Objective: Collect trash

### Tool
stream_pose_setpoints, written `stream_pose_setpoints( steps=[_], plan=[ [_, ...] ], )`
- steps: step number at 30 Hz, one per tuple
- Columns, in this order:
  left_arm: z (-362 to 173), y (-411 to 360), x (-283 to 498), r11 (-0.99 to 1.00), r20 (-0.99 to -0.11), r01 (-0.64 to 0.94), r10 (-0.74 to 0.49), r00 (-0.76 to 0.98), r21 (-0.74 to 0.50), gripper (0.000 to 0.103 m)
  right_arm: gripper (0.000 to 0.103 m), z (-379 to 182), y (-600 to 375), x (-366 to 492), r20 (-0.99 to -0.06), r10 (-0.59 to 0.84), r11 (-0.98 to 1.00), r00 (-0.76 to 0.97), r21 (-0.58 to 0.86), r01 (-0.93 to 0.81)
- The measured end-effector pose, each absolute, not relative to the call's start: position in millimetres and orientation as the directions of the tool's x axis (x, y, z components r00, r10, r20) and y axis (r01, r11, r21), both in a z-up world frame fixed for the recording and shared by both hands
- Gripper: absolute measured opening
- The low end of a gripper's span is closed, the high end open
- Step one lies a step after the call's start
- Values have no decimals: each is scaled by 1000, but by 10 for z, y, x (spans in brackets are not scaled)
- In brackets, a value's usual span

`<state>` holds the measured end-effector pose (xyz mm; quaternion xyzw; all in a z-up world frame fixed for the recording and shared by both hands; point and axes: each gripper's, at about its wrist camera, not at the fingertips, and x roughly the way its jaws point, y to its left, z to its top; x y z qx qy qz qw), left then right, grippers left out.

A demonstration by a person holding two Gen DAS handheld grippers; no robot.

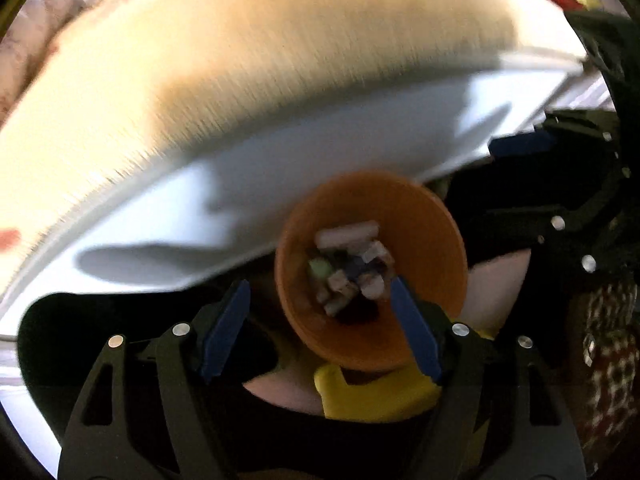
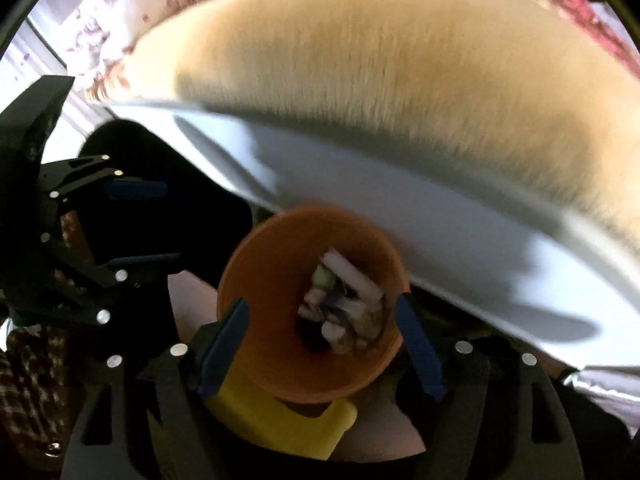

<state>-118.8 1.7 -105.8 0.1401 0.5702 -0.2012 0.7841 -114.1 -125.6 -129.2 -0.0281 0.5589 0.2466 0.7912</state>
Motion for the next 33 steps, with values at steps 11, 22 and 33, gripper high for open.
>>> stream_pose_setpoints(
  steps=[11, 22, 33],
  plan=[
    [-56, 142, -790, 951, -776, 309, -198, 599, -4, 88, 98, -327, -1420, -1032, -707, 387, 907, 592, 176, -382],
    [632, 142, -563, 984, -616, 175, -113, 779, 40, 92, 98, 118, -1562, -675, -644, 335, 939, 688, 171, -298],
    [728, 154, -487, 989, -590, 139, -80, 803, 56, 92, 98, 213, -1733, -577, -598, 308, 951, 740, 206, -229]
  ],
)
